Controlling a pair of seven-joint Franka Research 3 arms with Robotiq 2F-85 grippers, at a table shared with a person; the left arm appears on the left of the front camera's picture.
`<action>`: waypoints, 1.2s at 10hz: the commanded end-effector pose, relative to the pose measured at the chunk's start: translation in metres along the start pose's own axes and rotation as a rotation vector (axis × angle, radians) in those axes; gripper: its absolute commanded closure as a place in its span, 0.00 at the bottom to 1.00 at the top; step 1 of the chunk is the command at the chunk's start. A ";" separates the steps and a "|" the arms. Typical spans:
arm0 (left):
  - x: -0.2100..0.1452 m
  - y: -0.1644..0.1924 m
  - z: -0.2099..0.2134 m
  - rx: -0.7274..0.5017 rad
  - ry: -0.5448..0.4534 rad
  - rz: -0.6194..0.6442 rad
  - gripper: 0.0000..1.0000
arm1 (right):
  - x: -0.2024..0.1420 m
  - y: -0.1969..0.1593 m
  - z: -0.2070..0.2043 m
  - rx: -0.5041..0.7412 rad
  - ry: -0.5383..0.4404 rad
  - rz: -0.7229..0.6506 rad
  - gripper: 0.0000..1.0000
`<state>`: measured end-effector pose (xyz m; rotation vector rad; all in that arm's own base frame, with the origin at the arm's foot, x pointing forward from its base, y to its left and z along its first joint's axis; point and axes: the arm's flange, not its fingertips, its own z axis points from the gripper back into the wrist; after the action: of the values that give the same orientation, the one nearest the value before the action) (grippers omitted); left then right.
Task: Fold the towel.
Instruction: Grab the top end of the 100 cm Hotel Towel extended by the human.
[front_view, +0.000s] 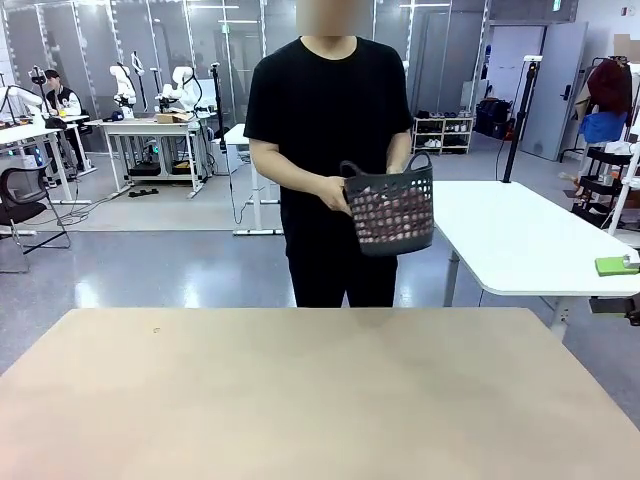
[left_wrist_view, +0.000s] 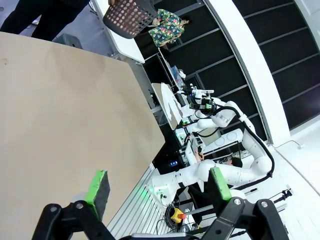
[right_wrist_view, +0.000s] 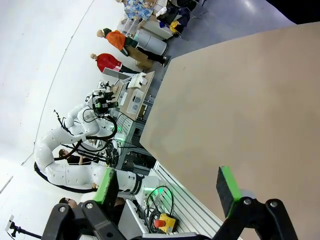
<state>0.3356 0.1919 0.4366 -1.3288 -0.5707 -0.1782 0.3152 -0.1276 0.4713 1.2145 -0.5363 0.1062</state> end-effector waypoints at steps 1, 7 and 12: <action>0.000 0.000 0.000 -0.017 0.000 -0.008 0.00 | 0.002 0.000 0.000 0.011 -0.009 0.018 0.00; 0.000 0.000 0.000 -0.017 0.000 -0.008 0.00 | 0.002 0.000 0.000 0.011 -0.009 0.018 0.00; 0.000 0.000 0.000 -0.017 0.000 -0.008 0.00 | 0.002 0.000 0.000 0.011 -0.009 0.018 0.00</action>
<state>0.3355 0.1916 0.4367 -1.3299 -0.5698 -0.1792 0.3149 -0.1278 0.4715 1.2116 -0.5362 0.1050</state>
